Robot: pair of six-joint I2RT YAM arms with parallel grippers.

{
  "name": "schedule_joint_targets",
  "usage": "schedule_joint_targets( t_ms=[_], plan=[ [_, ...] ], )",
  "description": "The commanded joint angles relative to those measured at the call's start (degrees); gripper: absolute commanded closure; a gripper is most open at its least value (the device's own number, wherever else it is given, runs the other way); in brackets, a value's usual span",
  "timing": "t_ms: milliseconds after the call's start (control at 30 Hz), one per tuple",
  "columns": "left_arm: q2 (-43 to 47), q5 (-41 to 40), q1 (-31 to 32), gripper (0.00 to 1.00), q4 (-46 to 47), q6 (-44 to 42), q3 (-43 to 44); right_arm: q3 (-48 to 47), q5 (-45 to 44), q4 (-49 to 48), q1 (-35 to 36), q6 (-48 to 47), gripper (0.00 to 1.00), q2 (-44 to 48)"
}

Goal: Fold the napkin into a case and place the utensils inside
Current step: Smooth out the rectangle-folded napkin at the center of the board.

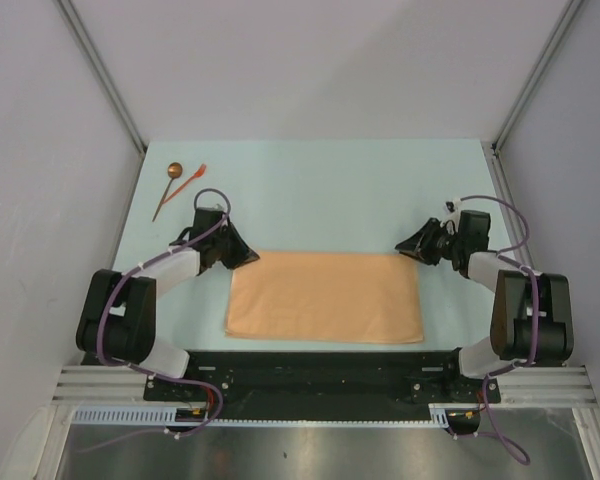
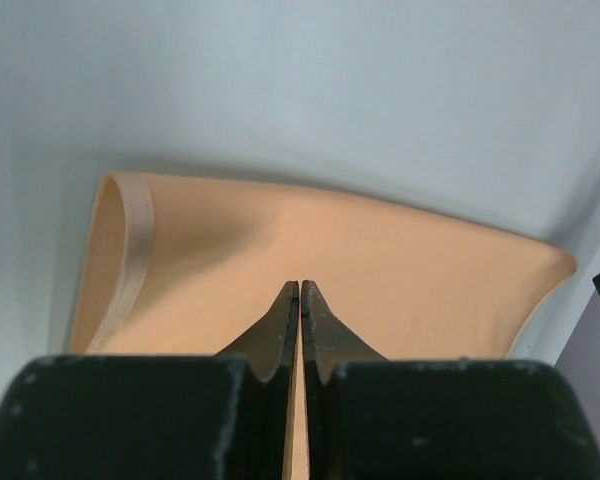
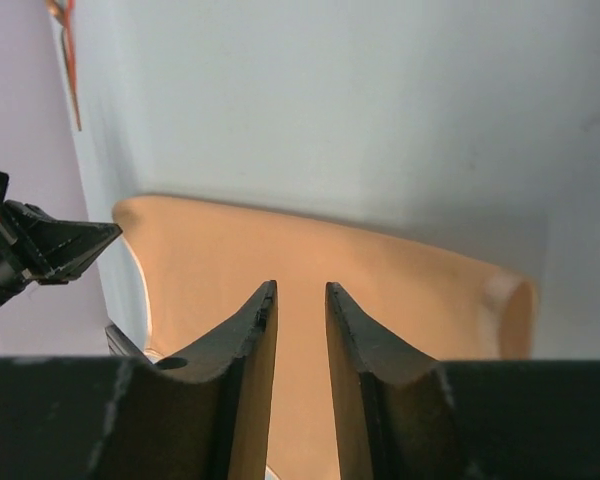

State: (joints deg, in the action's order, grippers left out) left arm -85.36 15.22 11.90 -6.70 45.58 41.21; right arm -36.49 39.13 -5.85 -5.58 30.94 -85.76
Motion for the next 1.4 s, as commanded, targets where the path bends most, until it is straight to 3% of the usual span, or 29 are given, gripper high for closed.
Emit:
schedule_joint_targets(
  t_ms=[0,400,700,1067,1167,1267,1367],
  plan=[
    [-1.5,-1.3,-2.3,0.99,-1.3,0.6,3.3,-2.5,1.7,-2.1,0.1,1.7,0.7,-1.9],
    [-8.2,-9.0,-5.5,1.0,-0.9,2.2,3.2,-2.6,-1.5,-5.3,-2.3,-0.4,0.73,-14.2],
    [1.3,-9.2,-5.3,0.99,-3.2,0.6,3.7,-6.8,-5.0,5.6,2.2,-1.5,0.69,-1.4],
    [-14.9,-9.8,-6.2,1.0,-11.4,2.1,11.2,-2.1,-6.9,2.7,-1.7,-3.8,0.7,-7.7],
    [-14.9,-8.2,-6.3,1.0,-9.1,0.7,11.3,-3.8,-10.0,4.6,-0.8,-5.4,0.69,-9.5],
    [-10.0,-10.4,-5.8,1.0,-7.6,-1.1,10.6,-7.7,-13.5,9.2,1.5,-6.7,0.65,-7.4],
    [-4.0,-13.3,-4.6,0.93,-9.6,-3.5,11.8,-12.2,-23.8,21.4,3.4,-6.9,0.43,-2.1]
  ],
)
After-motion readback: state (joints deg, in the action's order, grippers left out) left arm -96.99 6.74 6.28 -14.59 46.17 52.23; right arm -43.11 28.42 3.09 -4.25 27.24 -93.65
